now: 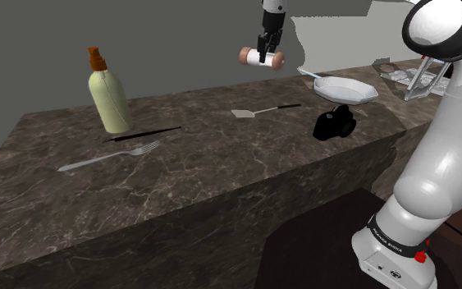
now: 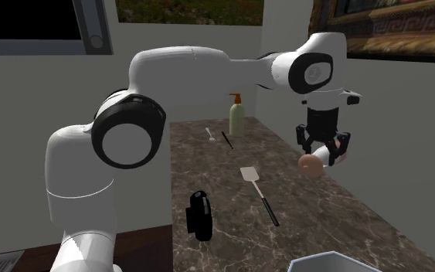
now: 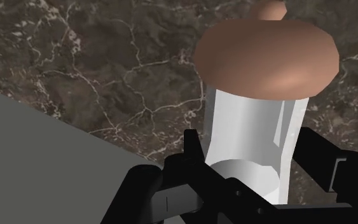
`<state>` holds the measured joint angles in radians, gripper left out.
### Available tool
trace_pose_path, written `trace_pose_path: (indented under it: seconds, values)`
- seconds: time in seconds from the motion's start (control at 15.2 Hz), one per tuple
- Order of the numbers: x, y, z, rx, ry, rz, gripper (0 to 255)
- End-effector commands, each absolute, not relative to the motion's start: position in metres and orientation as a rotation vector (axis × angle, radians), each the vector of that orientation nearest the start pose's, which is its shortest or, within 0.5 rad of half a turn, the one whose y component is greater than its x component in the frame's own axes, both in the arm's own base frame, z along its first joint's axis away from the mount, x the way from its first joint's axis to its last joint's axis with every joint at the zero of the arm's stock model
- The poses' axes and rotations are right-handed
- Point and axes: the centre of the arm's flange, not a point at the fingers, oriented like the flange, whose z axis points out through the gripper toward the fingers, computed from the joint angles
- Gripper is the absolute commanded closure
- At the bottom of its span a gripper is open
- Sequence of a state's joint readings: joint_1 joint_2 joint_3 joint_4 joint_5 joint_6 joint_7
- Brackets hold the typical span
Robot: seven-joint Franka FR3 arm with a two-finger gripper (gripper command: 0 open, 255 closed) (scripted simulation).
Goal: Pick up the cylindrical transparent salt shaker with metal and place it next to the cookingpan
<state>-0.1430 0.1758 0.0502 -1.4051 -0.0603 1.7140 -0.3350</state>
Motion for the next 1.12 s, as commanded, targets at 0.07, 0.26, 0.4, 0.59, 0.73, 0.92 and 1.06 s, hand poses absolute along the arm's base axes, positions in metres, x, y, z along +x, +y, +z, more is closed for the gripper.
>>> trace_pose_path:
  seconds: [0.07, 0.26, 0.4, 0.59, 0.73, 0.92, 1.06]
  values:
    - [0.619, -0.066, 0.599, -3.190, -0.393, -0.193, 255]
    - [0.619, -0.066, 0.583, -3.190, -0.393, -0.193, 255]
    - [0.619, -0.066, 0.572, -3.190, -0.393, -0.193, 255]
    - [0.619, -0.066, 0.556, -3.190, -0.393, -0.193, 255]
    - [0.619, -0.066, 0.546, -3.190, -0.393, -0.193, 255]
    - [0.619, -0.066, 0.530, -3.190, -0.393, -0.193, 255]
    - [0.619, -0.066, 0.519, -3.190, -0.393, -0.193, 255]
